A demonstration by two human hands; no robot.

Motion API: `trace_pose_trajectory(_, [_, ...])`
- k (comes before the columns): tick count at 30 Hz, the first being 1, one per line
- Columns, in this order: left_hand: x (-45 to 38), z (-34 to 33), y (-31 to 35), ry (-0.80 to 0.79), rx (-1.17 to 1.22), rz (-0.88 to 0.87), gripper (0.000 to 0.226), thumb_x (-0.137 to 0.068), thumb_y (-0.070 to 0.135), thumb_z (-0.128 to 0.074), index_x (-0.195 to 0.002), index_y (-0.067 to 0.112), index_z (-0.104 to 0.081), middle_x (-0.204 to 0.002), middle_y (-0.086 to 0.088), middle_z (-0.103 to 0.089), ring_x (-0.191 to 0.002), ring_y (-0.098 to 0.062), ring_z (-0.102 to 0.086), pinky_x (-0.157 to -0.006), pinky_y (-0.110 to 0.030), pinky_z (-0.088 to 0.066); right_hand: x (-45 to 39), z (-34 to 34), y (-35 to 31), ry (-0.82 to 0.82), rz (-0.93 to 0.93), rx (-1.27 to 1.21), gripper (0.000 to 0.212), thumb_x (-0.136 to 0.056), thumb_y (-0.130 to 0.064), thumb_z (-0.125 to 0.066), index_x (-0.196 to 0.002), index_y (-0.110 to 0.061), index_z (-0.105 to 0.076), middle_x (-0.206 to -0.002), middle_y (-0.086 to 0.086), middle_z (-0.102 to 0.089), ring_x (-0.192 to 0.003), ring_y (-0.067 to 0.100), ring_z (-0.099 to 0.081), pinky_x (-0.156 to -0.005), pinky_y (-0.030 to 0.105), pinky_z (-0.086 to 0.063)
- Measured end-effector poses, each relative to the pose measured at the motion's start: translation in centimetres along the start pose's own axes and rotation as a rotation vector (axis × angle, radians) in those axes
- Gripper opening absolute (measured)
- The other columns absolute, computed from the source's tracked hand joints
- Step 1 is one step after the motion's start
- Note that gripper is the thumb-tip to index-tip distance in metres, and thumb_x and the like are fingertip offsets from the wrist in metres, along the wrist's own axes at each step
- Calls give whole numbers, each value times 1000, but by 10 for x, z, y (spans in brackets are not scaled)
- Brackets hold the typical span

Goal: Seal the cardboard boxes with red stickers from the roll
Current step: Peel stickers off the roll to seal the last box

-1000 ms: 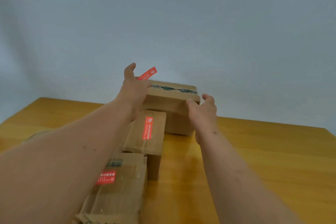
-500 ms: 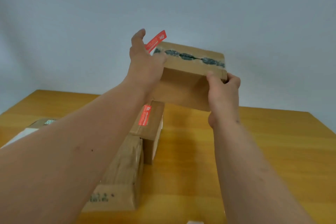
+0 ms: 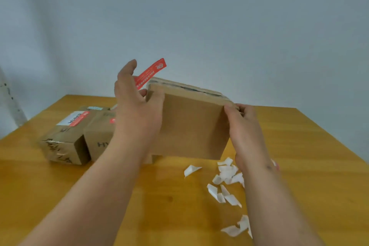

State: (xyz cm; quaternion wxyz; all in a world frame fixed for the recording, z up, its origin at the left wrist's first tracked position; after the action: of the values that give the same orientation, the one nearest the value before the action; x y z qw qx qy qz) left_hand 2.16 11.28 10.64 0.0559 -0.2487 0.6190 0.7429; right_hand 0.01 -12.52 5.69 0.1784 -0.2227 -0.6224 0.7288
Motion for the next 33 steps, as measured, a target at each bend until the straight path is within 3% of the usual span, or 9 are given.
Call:
trace_pose_trajectory(5, [60,27,-14,8,-24,-8,59,-96,23,-55,-142,44,-24,-133,6,-41,-99,-12,-53,-83,-32,-49,45,15,20,-14,10,74,24,-93,-39,-53,-112,-27,-47,-99,-11,-53,-84,3,-51,-59,25,-39])
trace_pose_trajectory(8, [81,27,-19,-25,-32,-32,57,-96,20,-54,-137,47,-28,-130,0,-44,-107,-21,-53,-93,-47,-50,64,25,23,-5,38,108,27,-92,-40,-53,-116,-28,-48,-99,-15,-52,-85,0,-50,-60,25,-39])
trace_pose_trajectory(9, [86,29,-21,-19,-26,-35,56,-96,20,-54,-136,49,-28,-128,0,-47,-106,-18,-53,-92,-46,-50,69,28,23,-5,50,123,27,-91,-42,-54,-115,-29,-48,-98,-15,-53,-84,0,-50,-61,26,-40])
trace_pose_trajectory(14, [100,55,-35,129,-19,-25,51,-97,18,-54,-140,36,-34,-95,19,-47,-74,5,-48,-65,-11,-39,84,20,31,-64,72,221,25,-88,-51,-53,-105,-32,-53,-98,-16,-56,-86,1,-52,-71,31,-45])
trace_pose_trajectory(18, [107,71,-57,224,-57,23,51,-96,15,-55,-141,26,-35,-120,6,-48,-95,-8,-51,-74,-19,-38,91,-11,53,-193,42,275,29,-92,-53,-49,-112,-32,-49,-102,-16,-54,-89,1,-52,-71,27,-45])
trace_pose_trajectory(22, [110,64,-83,194,-11,127,53,-95,18,-57,-141,29,-33,-113,12,-47,-94,-7,-50,-71,-23,-41,83,-12,53,-200,92,327,25,-92,-51,-50,-110,-37,-43,-99,-21,-49,-87,-2,-50,-63,19,-40])
trace_pose_trajectory(25, [107,46,-88,129,4,144,52,-96,22,-57,-140,32,-31,-120,10,-47,-98,-7,-52,-77,-28,-45,72,1,54,-172,108,369,25,-92,-51,-51,-111,-37,-43,-95,-26,-47,-85,-4,-49,-62,20,-41])
trace_pose_trajectory(30, [98,8,-89,4,89,181,53,-95,23,-59,-138,37,-32,-117,16,-47,-95,4,-52,-72,-17,-40,56,29,60,-54,89,399,29,-91,-52,-51,-113,-34,-46,-104,-15,-55,-87,2,-53,-65,25,-44])
trace_pose_trajectory(33, [92,2,-80,-4,48,158,59,-92,20,-63,-139,37,-31,-118,11,-51,-90,-1,-55,-70,-17,-45,50,42,61,17,102,513,37,-88,-55,-51,-119,-34,-48,-114,-11,-50,-94,7,-48,-78,31,-45])
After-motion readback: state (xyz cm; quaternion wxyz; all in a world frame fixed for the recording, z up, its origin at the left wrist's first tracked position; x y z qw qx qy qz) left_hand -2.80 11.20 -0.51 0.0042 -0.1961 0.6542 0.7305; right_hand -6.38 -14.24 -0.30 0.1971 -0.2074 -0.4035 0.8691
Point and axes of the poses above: each hand's wrist, its own x-axis away from the middle knuckle, its own z-axis out of the back of the hand, y = z × x, the point moved 8 cm from there along -x, towards the middle knuckle
